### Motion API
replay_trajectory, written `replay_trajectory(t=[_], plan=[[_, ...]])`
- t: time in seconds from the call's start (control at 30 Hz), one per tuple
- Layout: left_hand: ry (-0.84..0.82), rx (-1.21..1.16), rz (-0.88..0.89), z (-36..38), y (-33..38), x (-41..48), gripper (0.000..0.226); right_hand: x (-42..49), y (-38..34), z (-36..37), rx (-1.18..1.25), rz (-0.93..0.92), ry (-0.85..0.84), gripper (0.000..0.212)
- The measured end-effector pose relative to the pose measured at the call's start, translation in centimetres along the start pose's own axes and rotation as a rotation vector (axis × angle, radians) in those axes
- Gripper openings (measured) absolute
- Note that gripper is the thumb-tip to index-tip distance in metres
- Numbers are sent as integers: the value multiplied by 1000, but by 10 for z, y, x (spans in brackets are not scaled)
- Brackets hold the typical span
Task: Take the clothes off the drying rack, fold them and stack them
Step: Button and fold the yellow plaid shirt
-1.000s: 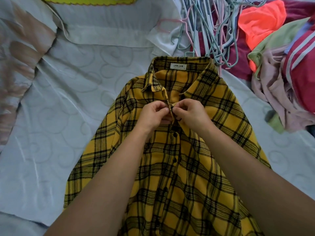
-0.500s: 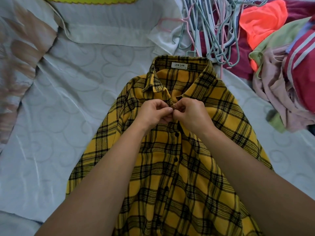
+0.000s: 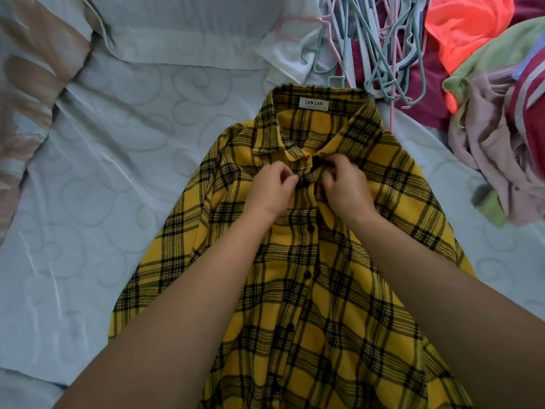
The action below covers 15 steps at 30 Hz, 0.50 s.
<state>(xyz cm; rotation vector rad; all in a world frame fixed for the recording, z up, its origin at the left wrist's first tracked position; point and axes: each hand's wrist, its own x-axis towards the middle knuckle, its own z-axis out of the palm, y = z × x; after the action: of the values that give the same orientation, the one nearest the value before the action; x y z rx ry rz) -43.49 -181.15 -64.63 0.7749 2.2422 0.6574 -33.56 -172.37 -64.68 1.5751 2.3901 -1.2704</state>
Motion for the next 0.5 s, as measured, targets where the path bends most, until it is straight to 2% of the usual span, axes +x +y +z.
replay_trajectory(t=[0.1, 0.2, 0.3, 0.33, 0.43, 0.5], plan=[[75, -106, -84, 5, 15, 19, 23, 14, 1, 1, -62, -90, 97, 33], [120, -38, -128, 18, 22, 32, 40, 31, 5, 2, -111, -106, 129, 30], [148, 61, -164, 31, 22, 37, 56, 45, 8, 3, -56, -56, 168, 27], [168, 33, -167, 34, 20, 37, 56, 48, 8, 3, -55, -45, 178, 26], [223, -252, -121, 31, 13, 37, 40, 50, 7, 5, -85, -123, 223, 21], [197, -227, -59, 28, 5, 36, 37, 48, 8, 6, -152, -233, 230, 22]])
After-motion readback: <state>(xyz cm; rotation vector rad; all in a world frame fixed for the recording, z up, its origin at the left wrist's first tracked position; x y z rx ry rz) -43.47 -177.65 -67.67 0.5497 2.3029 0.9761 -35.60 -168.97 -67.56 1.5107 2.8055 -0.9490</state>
